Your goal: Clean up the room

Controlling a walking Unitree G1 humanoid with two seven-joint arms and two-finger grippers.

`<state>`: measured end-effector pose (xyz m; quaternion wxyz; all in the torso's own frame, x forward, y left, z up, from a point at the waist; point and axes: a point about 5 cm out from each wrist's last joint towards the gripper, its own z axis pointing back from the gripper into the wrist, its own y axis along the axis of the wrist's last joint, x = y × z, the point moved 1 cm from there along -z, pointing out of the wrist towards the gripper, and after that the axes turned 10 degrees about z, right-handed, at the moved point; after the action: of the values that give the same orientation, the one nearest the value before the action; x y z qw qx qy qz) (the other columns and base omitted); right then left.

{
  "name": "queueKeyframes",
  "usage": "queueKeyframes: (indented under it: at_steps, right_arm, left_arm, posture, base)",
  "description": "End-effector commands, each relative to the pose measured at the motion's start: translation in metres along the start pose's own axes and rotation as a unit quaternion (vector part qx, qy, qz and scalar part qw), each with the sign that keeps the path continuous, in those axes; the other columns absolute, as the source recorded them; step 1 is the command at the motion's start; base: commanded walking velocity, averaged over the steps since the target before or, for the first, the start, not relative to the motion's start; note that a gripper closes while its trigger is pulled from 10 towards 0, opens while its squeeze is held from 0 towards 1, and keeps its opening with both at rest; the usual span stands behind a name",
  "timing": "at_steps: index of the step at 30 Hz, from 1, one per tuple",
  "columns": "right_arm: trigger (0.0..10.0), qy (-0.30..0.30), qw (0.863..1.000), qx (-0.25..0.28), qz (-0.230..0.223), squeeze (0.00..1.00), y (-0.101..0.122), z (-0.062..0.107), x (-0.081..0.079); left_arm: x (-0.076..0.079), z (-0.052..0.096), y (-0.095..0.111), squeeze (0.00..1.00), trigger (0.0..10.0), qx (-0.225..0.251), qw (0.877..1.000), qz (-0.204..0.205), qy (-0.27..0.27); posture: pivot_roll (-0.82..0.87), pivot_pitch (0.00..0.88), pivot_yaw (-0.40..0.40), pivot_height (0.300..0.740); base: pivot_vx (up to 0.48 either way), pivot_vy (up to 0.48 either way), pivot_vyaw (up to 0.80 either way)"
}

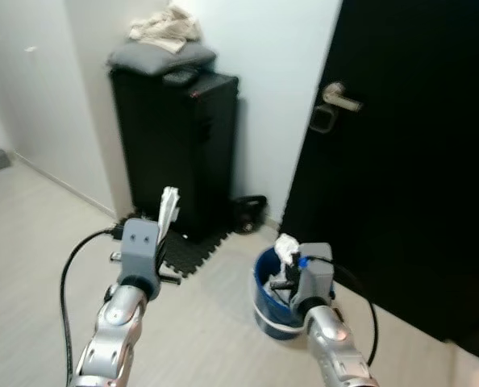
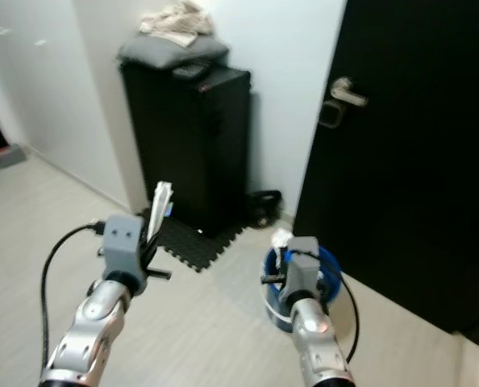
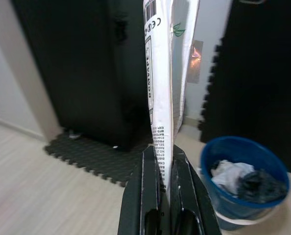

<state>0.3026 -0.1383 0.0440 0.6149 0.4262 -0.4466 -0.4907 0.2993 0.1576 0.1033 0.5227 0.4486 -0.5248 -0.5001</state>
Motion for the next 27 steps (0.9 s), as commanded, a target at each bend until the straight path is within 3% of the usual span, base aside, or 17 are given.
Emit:
queueKeyframes:
  at_steps: [1, 13, 14, 27]
  right_arm:
    - [10.0, 0.003, 1.000, -0.017, 0.003, 0.00, -0.006, 0.001, -0.003]
    - [10.0, 0.009, 1.000, -0.009, 0.016, 0.00, -0.002, -0.002, -0.002]
    - [10.0, 0.018, 0.999, -0.016, 0.036, 0.00, -0.003, -0.003, -0.005]
    - [10.0, 0.031, 0.999, -0.009, 0.044, 0.00, -0.001, -0.004, -0.010]
  left_arm:
    - [0.001, 0.001, -0.003, 0.00, 10.0, 0.001, 1.000, 0.013, 0.000]
    - [-0.002, -0.001, -0.001, 0.00, 10.0, 0.010, 1.000, 0.010, 0.018]
    - [-0.001, -0.001, 0.002, 0.00, 10.0, 0.015, 0.999, 0.031, 0.017]
    - [0.001, -0.002, 0.009, 0.00, 10.0, 0.033, 0.999, 0.041, 0.014]
  posture:
    - [0.04, 0.000, -0.064, 0.740]
    - [0.04, 0.000, -0.078, 0.740]
    - [0.04, 0.000, -0.081, 0.740]
    - [0.04, 0.000, -0.081, 0.740]
  base:
    - [0.000, 0.000, -0.80]
    - [0.000, 0.000, -0.67]
    - [0.000, 0.000, 0.00]
    - [0.362, 0.000, 0.00]
